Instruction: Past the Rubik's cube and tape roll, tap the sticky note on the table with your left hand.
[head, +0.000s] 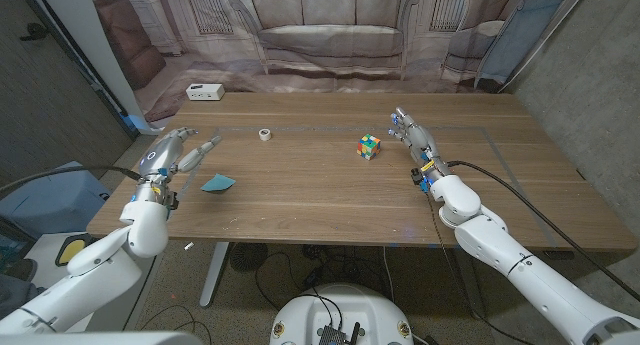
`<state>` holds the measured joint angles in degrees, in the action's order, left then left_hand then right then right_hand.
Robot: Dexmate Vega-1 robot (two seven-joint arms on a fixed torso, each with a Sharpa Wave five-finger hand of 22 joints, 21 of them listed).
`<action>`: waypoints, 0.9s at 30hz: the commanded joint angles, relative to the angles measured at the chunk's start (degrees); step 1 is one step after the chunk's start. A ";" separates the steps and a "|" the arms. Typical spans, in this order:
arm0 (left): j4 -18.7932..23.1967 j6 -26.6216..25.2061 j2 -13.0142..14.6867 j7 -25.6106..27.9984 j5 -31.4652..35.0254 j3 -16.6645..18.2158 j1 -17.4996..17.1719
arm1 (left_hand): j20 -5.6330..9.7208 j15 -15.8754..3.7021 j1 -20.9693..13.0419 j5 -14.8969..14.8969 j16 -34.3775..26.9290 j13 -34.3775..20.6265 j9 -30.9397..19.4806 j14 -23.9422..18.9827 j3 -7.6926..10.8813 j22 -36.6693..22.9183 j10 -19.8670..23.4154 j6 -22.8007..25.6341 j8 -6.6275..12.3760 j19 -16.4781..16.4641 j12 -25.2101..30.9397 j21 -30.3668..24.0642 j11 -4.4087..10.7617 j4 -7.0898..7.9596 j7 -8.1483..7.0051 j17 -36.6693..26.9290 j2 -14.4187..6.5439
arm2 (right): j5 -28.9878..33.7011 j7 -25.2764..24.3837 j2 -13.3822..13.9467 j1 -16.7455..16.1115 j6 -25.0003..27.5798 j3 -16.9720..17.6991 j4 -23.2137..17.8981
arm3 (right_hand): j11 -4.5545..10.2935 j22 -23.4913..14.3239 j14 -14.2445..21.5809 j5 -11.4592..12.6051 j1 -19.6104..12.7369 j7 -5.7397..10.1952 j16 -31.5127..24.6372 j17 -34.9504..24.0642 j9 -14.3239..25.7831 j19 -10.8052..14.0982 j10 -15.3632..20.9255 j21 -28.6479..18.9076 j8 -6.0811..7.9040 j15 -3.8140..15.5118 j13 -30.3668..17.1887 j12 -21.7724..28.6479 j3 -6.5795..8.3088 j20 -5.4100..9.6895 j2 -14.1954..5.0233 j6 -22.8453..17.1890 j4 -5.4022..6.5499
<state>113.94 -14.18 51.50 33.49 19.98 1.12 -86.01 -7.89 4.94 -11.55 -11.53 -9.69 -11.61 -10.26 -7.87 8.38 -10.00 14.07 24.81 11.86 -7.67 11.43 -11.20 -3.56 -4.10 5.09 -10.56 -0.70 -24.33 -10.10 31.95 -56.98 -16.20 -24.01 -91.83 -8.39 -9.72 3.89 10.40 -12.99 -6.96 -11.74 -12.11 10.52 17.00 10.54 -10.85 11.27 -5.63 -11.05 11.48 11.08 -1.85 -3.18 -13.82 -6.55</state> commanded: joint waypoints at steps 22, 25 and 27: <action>4.95 -17.66 9.19 -12.78 5.62 -5.37 3.94 | 1.04 -0.47 3.44 -1.06 -0.59 -0.31 -0.06 7.24 -2.07 -0.42 -6.21 15.32 2.62 5.97 0.06 0.30 1.55 1.16 3.09 -0.10 0.24 | 0.77 -2.50 0.66 -3.61 0.45 1.10 -3.47 | -0.05 -0.17 0.19 0.18 -0.16 0.13 -0.27 -0.21 0.32 0.24 0.34 -0.28 0.16 -0.07 -0.19 0.14 -0.06 0.03 -0.49 -0.57 -0.23; 4.69 -17.82 9.87 -12.73 5.96 -6.36 4.54 | 1.16 -0.90 3.54 -1.11 -0.60 -0.30 -0.05 7.46 -2.16 -0.42 -6.35 15.53 2.52 6.04 0.09 0.27 1.91 1.21 2.95 -0.09 0.24 | 0.77 -2.58 0.55 -3.63 0.42 1.11 -3.39 | -0.05 -0.17 0.20 0.18 -0.13 0.13 -0.28 -0.21 0.32 0.23 0.32 -0.28 0.16 -0.03 -0.19 0.13 -0.08 0.02 -0.49 -0.61 -0.22; 4.36 -17.96 10.12 -12.82 5.96 -7.18 5.16 | 1.20 -1.04 3.59 -1.13 -0.60 -0.29 -0.05 7.55 -2.19 -0.42 -6.44 15.59 2.46 6.06 0.10 0.25 1.99 1.22 2.97 -0.09 0.24 | 0.68 -2.59 0.49 -3.64 0.37 1.16 -3.38 | -0.07 -0.18 0.20 0.17 -0.12 0.16 -0.28 -0.22 0.32 0.21 0.37 -0.28 0.16 -0.07 -0.19 0.15 -0.09 -0.01 -0.48 -0.63 -0.22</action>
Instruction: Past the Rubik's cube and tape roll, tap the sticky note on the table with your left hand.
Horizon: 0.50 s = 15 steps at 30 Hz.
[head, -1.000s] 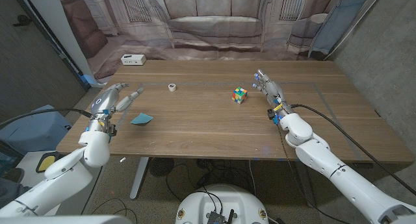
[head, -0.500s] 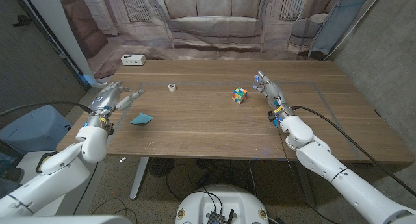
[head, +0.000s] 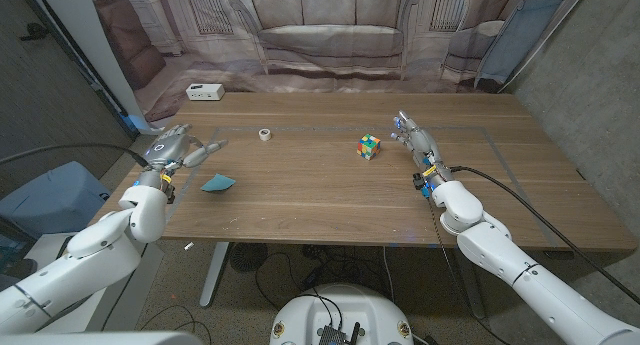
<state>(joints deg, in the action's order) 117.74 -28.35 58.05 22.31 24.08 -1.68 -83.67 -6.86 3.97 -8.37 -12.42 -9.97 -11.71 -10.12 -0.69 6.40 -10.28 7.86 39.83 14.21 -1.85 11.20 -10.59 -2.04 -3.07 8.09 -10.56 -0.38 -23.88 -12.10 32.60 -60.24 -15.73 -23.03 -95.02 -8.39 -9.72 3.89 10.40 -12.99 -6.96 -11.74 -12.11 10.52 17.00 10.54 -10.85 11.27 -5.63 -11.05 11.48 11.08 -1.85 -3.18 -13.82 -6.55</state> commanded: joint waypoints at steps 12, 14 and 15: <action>-0.11 -5.49 5.67 -4.28 1.60 -10.36 7.41 | 0.43 -0.35 0.61 -0.34 -0.36 -0.16 -0.20 0.76 -0.40 -0.13 -0.81 0.44 -0.37 0.42 0.30 -0.40 0.44 0.26 -0.44 -0.08 -0.06 | 0.78 -0.49 -0.18 -0.14 -0.82 0.33 -0.16 | -0.06 -0.17 0.22 0.18 -0.10 0.15 -0.28 -0.21 0.32 0.23 0.40 -0.29 0.11 -0.02 -0.20 0.15 -0.13 0.05 -0.48 -0.56 -0.25; -0.18 -5.76 6.03 -4.67 1.59 -11.32 8.06 | 1.23 -0.47 0.68 -0.38 -0.45 -0.15 -0.20 0.72 -0.47 -0.13 -0.87 0.60 -0.48 0.10 0.37 -0.56 0.45 0.28 -0.57 -0.07 -0.05 | 0.54 -0.55 -0.33 -0.20 -0.81 0.40 -0.12 | -0.06 -0.17 0.20 0.18 -0.10 0.17 -0.27 -0.21 0.32 0.23 0.44 -0.29 0.10 0.00 -0.20 0.16 -0.14 0.04 -0.47 -0.55 -0.26; -0.23 -5.88 6.18 -4.84 1.55 -11.77 8.34 | 1.85 -0.47 0.73 -0.40 -0.52 -0.14 -0.21 0.65 -0.53 -0.13 -0.83 0.68 -0.57 -0.04 0.44 -0.64 0.36 0.29 -0.58 -0.07 -0.05 | 0.63 -0.57 -0.30 -0.20 -0.83 0.40 -0.09 | -0.06 -0.17 0.20 0.18 -0.10 0.15 -0.27 -0.21 0.32 0.23 0.43 -0.28 0.10 0.01 -0.20 0.16 -0.14 0.04 -0.46 -0.54 -0.26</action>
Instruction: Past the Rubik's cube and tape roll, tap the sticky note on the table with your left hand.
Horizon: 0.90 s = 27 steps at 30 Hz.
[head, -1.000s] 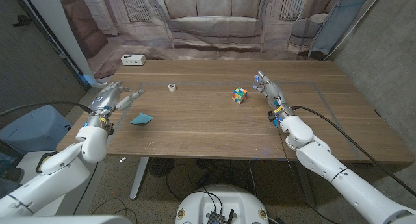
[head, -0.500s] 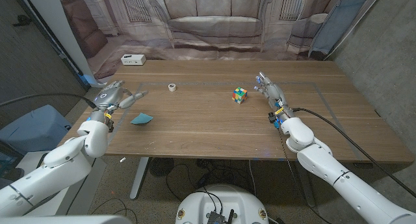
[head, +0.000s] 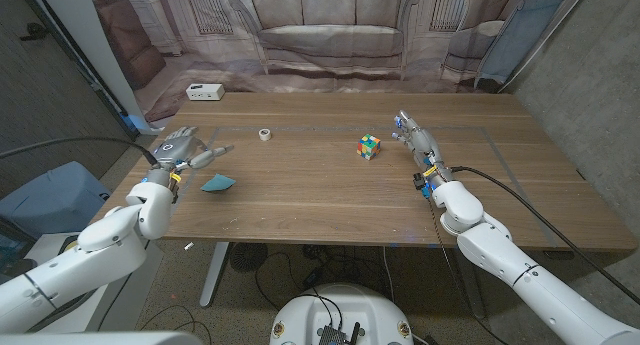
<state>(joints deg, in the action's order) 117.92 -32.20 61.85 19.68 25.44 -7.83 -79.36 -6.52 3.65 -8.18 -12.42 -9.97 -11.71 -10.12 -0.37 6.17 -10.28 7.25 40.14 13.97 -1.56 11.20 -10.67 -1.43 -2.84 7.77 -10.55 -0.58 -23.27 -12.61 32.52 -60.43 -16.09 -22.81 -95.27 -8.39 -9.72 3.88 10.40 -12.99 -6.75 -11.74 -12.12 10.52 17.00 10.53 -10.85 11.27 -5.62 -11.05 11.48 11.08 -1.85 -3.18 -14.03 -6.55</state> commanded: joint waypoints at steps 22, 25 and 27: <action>-1.19 -7.76 3.88 -5.66 0.99 -15.08 10.90 | 1.14 -0.58 1.05 -0.44 -0.70 -0.06 -0.22 0.13 -0.75 -0.12 -0.51 0.88 -0.94 -0.90 0.63 -0.79 -0.26 0.20 -1.77 -0.04 0.30 | -0.26 -0.12 -0.30 0.22 -0.01 0.32 0.41 | 0.03 -0.18 0.19 0.19 -0.03 -0.05 -0.27 -0.23 0.32 0.19 0.41 -0.28 0.10 -0.02 -0.20 0.12 -0.21 0.00 -0.53 -0.45 -0.26; -1.25 -7.53 4.14 -5.84 0.88 -15.83 11.41 | 1.20 -0.66 1.12 -0.44 -0.71 -0.05 -0.22 0.15 -0.81 -0.12 -0.61 0.99 -0.99 -0.91 0.63 -0.79 -0.40 0.22 -2.15 -0.03 0.33 | -0.28 -0.07 -0.36 0.36 0.01 0.29 0.55 | 0.03 -0.18 0.22 0.18 -0.01 -0.03 -0.28 -0.23 0.32 0.18 0.39 -0.27 0.09 -0.02 -0.20 0.12 -0.23 -0.02 -0.52 -0.45 -0.26; -1.20 -8.03 4.01 -6.14 0.83 -16.36 11.85 | 1.21 -0.78 1.16 -0.44 -0.68 -0.04 -0.22 0.24 -0.85 -0.12 -0.63 1.03 -1.02 -0.89 0.64 -0.78 -0.36 0.23 -2.22 -0.03 0.35 | -0.44 0.00 -0.45 0.49 0.08 0.27 0.68 | 0.00 -0.18 0.20 0.18 0.00 -0.02 -0.28 -0.23 0.32 0.19 0.39 -0.27 0.11 -0.01 -0.20 0.12 -0.23 -0.03 -0.52 -0.49 -0.26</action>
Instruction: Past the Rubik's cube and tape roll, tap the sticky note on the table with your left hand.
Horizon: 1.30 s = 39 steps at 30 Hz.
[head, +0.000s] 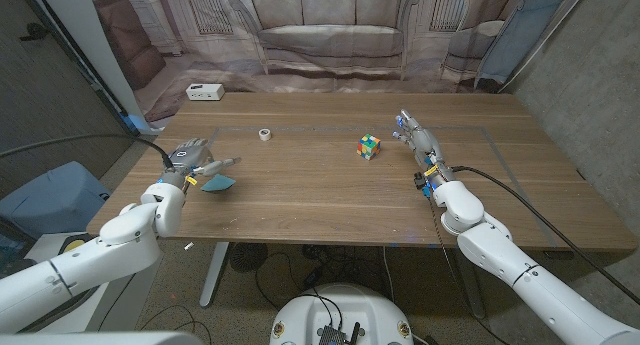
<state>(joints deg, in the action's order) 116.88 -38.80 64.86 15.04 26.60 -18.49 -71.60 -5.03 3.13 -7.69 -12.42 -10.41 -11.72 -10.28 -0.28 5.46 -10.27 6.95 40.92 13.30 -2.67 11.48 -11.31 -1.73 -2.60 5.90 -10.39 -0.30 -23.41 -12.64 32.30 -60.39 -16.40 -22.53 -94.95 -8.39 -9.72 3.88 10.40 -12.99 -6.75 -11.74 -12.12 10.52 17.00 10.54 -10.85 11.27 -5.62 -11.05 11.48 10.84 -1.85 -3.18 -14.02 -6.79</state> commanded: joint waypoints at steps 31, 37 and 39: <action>-3.19 -1.11 -0.35 -2.54 0.26 -11.81 8.02 | -0.95 -0.68 1.05 -0.54 -0.14 0.09 -0.09 1.95 -0.58 -0.17 -2.84 -2.75 -2.29 1.32 0.16 0.08 0.41 0.11 -2.78 -0.15 -0.37 | -0.45 0.18 -0.14 1.13 0.77 -0.01 0.67 | 0.06 -0.18 0.38 0.19 0.09 0.05 -0.34 -0.23 0.32 0.08 0.60 -0.26 0.10 -0.14 -0.21 0.18 -0.10 -0.20 -0.53 -0.63 -0.04; -3.30 -0.88 -0.47 -3.31 0.99 -12.78 8.86 | -1.11 -0.74 1.04 -0.55 -0.33 0.10 -0.09 1.57 -0.58 -0.17 -2.34 -1.90 -2.00 1.16 0.45 -0.02 0.53 0.11 -3.04 -0.14 -0.52 | -0.46 0.28 -0.41 1.24 0.10 -0.01 1.23 | 0.03 -0.18 0.39 0.19 0.11 0.05 -0.34 -0.23 0.32 0.09 0.64 -0.26 0.10 -0.10 -0.21 0.18 -0.13 -0.23 -0.52 -0.63 -0.04; -3.19 -0.70 -0.31 -3.21 0.94 -12.73 8.73 | -1.08 -0.76 1.04 -0.55 -0.35 0.10 -0.09 1.51 -0.58 -0.18 -2.21 -1.80 -1.98 1.09 0.52 -0.05 0.54 0.11 -3.13 -0.14 -0.55 | -0.57 0.28 -0.56 1.24 -0.10 0.00 1.43 | 0.01 -0.18 0.42 0.19 0.11 0.06 -0.35 -0.23 0.32 0.09 0.65 -0.26 0.09 -0.08 -0.21 0.18 -0.13 -0.25 -0.51 -0.63 -0.05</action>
<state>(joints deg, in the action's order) 113.90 -39.42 64.77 12.69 26.96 -29.85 -63.84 -5.86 2.53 -6.72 -12.86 -10.40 -11.45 -10.27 1.34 5.06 -10.27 4.29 38.68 11.08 -1.42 11.48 -11.31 -1.31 -2.53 2.84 -10.40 -0.69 -23.69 -12.40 32.13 -59.24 -15.82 -22.65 -94.09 -8.39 -9.72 3.88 10.40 -12.99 -6.54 -11.74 -12.11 10.52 17.00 10.53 -10.85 11.27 -5.62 -11.04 11.47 10.84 -1.85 -3.18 -14.23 -6.79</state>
